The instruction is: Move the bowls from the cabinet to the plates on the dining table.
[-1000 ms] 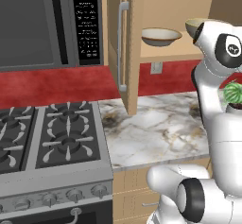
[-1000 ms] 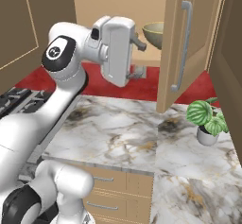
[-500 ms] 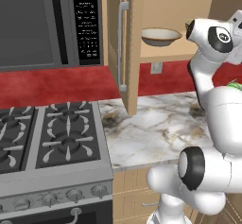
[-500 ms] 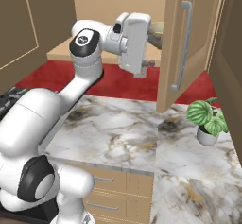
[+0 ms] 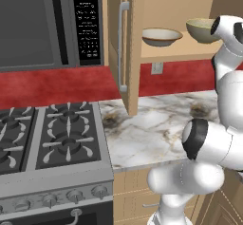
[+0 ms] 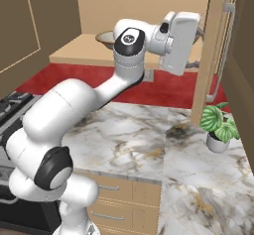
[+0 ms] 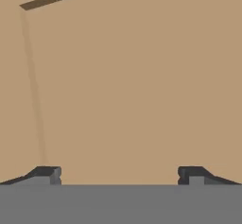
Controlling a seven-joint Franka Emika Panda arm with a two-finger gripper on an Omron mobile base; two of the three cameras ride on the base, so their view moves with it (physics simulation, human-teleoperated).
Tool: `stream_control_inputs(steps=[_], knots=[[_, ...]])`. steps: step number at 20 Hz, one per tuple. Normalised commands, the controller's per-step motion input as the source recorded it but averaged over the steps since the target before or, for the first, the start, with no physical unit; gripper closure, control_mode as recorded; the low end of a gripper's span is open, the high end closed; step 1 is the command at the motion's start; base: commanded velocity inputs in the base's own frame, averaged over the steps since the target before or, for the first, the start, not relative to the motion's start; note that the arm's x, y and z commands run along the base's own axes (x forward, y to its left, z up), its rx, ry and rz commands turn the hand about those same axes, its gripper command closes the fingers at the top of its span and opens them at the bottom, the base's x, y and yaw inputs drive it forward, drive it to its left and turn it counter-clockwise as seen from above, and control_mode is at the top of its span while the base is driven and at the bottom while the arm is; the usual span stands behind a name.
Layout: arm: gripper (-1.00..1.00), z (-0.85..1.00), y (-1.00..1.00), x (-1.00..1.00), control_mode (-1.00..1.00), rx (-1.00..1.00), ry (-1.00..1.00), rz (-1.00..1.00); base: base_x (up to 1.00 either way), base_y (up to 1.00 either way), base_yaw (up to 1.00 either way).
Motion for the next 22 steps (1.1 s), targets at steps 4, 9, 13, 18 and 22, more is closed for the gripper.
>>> stream_control_inputs(steps=[4,9,13,18,22], knots=[[-1.0,0.0,-0.72,0.07,-1.0,0.0,0.0,0.0,0.0,0.0,0.0],[-1.0,0.01,-0.09,0.15,-1.0,0.0,-0.01,0.01,0.0,0.0,0.0],[-1.0,0.1,0.24,0.09,-1.0,0.0,-0.1,0.0,0.0,0.0,0.0],[-1.0,0.16,0.58,0.0,-1.0,0.0,-0.18,0.0,0.0,0.0,0.0],[-1.0,0.08,0.61,-0.01,-1.0,0.0,-0.26,0.0,0.0,0.0,0.0]])
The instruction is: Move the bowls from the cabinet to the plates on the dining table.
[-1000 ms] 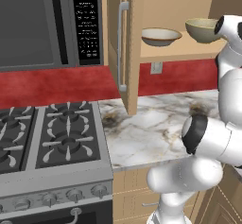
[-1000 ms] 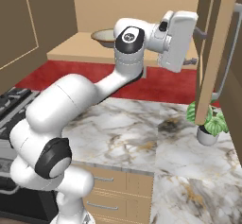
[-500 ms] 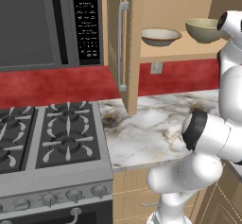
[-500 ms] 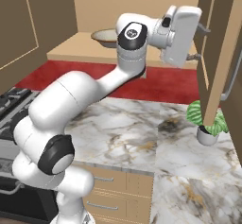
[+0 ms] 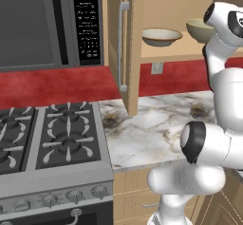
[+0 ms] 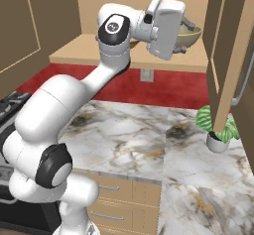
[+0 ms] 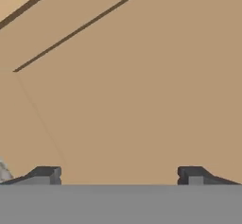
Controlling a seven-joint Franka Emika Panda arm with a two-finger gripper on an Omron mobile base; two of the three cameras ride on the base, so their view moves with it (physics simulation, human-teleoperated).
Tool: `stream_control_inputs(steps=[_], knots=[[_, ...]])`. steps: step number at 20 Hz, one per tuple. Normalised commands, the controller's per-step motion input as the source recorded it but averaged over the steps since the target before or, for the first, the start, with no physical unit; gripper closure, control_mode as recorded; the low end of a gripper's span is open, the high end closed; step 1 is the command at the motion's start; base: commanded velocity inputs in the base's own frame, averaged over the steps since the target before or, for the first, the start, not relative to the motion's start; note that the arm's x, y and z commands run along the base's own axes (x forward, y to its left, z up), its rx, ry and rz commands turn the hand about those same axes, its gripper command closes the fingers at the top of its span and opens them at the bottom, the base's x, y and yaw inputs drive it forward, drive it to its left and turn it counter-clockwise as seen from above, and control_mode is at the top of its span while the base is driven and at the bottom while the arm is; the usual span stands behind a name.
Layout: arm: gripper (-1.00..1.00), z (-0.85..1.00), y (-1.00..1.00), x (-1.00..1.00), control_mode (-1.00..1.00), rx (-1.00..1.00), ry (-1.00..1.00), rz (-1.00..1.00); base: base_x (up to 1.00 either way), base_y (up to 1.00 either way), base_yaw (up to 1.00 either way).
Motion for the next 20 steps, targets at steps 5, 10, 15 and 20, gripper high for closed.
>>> stream_control_inputs(steps=[5,10,15,20], knots=[[-1.0,0.01,0.59,-0.19,-1.0,0.01,-0.24,0.0,0.0,0.0,0.0],[-1.0,0.0,0.61,-0.19,-1.0,0.02,-0.25,0.01,0.0,0.0,0.0],[-1.0,0.0,0.61,-0.24,-1.0,0.04,-0.29,0.03,0.0,0.0,0.0],[-1.0,0.0,0.51,-0.43,-1.0,0.05,-0.31,0.05,0.0,0.0,0.0]])
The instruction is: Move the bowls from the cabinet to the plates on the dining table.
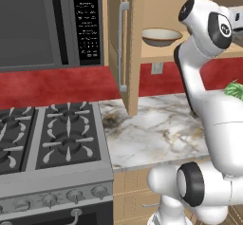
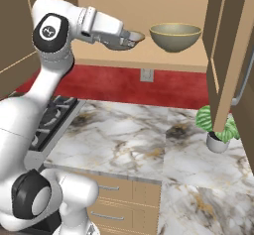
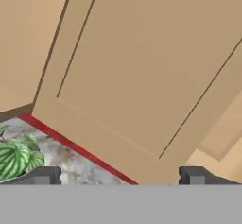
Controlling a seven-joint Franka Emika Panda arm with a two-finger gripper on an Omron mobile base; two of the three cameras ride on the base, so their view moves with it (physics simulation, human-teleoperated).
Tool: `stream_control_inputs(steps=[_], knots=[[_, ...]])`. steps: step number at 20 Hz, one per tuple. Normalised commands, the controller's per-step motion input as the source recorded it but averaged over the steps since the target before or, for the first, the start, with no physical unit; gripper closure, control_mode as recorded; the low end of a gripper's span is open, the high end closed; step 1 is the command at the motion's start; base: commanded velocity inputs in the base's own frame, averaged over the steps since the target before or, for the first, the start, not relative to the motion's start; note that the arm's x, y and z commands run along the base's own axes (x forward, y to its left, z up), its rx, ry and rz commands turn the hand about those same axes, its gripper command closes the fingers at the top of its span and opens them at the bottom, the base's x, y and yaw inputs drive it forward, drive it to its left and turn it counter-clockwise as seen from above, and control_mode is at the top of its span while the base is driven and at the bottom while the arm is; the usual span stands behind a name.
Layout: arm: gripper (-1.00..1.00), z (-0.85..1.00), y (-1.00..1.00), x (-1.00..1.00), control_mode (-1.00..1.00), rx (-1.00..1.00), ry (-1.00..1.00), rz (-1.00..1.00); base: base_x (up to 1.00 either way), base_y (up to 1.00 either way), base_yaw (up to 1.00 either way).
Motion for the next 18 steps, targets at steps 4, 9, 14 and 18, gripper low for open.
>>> stream_control_inputs(steps=[4,9,14,18], knots=[[-1.0,0.0,0.41,-0.51,-1.0,0.05,-0.29,0.07,0.0,0.0,0.0],[-1.0,0.0,0.3,-0.56,-1.0,0.05,-0.18,0.11,0.0,0.0,0.0],[-1.0,0.0,0.06,-0.76,-1.0,0.0,-0.01,0.26,0.0,0.0,0.0],[-1.0,0.0,0.0,-0.64,-1.0,0.01,0.0,0.31,0.0,0.0,0.0]])
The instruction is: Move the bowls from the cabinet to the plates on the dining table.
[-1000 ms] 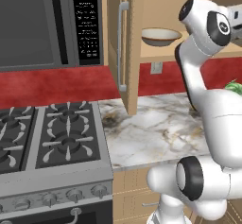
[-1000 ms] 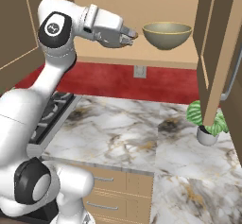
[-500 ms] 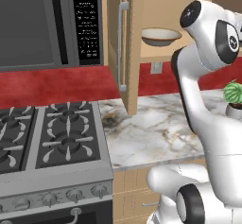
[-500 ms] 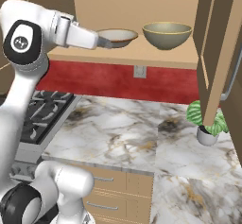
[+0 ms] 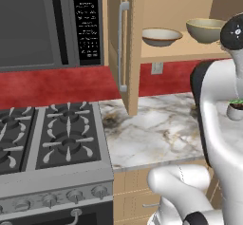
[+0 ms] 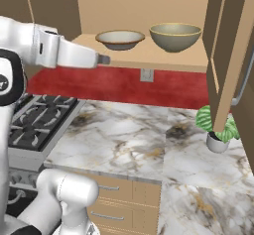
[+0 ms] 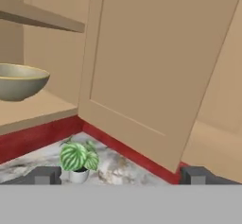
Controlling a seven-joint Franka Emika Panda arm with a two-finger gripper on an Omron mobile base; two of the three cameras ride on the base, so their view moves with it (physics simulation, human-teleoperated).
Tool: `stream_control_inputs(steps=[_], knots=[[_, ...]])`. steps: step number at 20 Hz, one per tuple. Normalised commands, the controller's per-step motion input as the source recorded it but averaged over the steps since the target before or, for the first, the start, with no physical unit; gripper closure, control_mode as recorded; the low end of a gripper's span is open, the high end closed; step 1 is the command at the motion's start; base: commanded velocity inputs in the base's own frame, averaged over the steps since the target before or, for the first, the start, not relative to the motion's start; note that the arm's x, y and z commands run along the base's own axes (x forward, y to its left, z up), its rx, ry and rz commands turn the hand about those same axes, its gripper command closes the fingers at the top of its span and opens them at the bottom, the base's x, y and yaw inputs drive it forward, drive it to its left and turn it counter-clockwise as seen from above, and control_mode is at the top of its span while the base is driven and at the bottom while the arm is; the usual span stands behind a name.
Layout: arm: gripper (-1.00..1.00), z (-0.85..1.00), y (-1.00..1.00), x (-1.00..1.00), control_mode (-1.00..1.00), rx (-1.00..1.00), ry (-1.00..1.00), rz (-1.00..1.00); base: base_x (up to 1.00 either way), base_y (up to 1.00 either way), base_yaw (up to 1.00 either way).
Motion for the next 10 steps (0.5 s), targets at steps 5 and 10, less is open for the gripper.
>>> stream_control_inputs(steps=[5,10], knots=[[-1.0,-0.02,0.09,-0.5,-1.0,0.07,-0.03,0.35,0.0,0.0,0.0],[-1.0,0.0,0.35,-0.15,-1.0,0.06,-0.07,0.29,0.0,0.0,0.0]])
